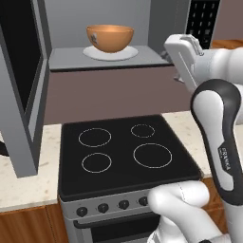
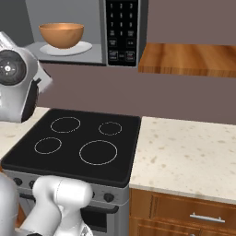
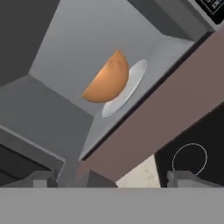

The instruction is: The microwave is finished heating the chicken drumstick and tomato. Take the bowl containing the food and place it on the dining counter.

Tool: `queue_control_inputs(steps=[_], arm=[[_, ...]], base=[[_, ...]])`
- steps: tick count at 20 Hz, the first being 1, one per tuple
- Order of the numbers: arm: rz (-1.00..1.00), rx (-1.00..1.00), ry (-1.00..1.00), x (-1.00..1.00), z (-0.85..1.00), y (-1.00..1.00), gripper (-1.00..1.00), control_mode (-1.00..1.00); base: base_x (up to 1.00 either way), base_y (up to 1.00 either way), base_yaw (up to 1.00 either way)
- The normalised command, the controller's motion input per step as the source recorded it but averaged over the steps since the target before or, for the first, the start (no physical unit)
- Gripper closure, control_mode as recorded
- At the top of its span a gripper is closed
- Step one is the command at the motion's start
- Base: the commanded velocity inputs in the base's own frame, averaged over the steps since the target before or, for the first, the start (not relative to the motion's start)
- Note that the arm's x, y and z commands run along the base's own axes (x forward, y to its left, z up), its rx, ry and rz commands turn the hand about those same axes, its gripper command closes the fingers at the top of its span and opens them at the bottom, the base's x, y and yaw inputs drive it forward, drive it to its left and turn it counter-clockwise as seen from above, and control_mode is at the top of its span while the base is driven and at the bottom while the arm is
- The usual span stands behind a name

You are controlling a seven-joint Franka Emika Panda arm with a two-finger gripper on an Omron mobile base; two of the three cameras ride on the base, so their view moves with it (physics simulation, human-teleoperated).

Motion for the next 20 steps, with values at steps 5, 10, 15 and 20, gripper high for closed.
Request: queue_control_inputs(steps=[5,10,15,20], arm=[[-0.23,-0.07,0.40,0.59,0.29,-0.64,-1.00,-1.00],[0.00,0.03,-0.02,0.32,-0.03,0.00,-1.00,-1.00],[0.18,0.27,0.15,0.59,-0.17,-0.06,-1.00,-1.00],[0.08,0.15,0.00,0.20,-0.01,0.00,-1.00,-1.00]], base=[[0.00,0.00,0.00],[0.00,0.00,0.00],[0.00,0.00,0.00],[0.00,0.00,0.00]])
